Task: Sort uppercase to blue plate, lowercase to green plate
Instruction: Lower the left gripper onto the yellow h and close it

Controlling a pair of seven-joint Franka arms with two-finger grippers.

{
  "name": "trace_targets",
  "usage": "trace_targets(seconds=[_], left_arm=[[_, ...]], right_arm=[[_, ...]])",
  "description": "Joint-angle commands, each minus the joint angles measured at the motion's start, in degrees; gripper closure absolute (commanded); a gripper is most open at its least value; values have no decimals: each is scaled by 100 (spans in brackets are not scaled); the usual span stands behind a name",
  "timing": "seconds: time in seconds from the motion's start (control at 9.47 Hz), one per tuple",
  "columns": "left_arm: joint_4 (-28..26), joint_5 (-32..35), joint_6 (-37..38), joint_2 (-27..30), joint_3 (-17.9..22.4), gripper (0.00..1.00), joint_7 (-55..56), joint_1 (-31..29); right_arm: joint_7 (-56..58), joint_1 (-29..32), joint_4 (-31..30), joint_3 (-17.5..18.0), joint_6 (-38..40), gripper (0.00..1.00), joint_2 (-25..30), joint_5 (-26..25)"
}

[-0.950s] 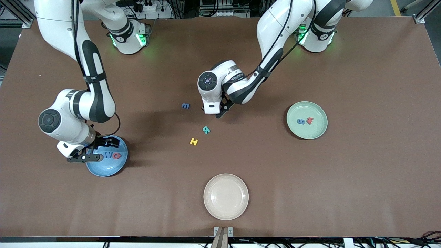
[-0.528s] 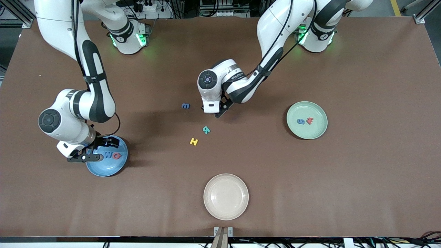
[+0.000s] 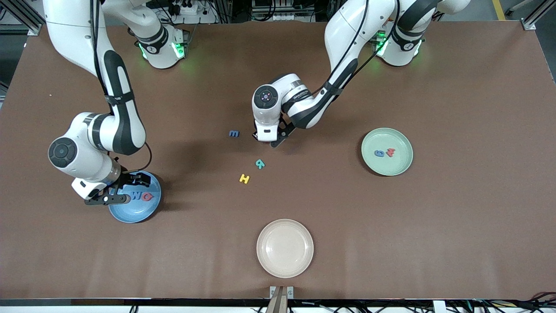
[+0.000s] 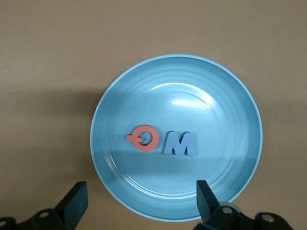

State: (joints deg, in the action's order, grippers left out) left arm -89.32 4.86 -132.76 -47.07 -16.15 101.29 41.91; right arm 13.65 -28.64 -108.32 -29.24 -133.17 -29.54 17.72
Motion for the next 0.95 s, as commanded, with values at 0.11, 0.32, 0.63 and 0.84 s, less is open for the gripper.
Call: trace_targets(seconds=[0.11,0.32,0.63,0.84], left_arm=[[-358,321,-136,251,-38,37,22,-60],[-454,340,-354,259,-29,37,57,-86],[-595,349,-558,312,-20,37,84,-86],[-595,349,-567,295,-20,46,84,-86]], right_arm=[[50,34,57,32,80,0,27,-102],[50,34,57,32,80,0,27,-102],[50,16,57,32,80,0,27,-102],[50,16,57,24,80,0,27,-102]])
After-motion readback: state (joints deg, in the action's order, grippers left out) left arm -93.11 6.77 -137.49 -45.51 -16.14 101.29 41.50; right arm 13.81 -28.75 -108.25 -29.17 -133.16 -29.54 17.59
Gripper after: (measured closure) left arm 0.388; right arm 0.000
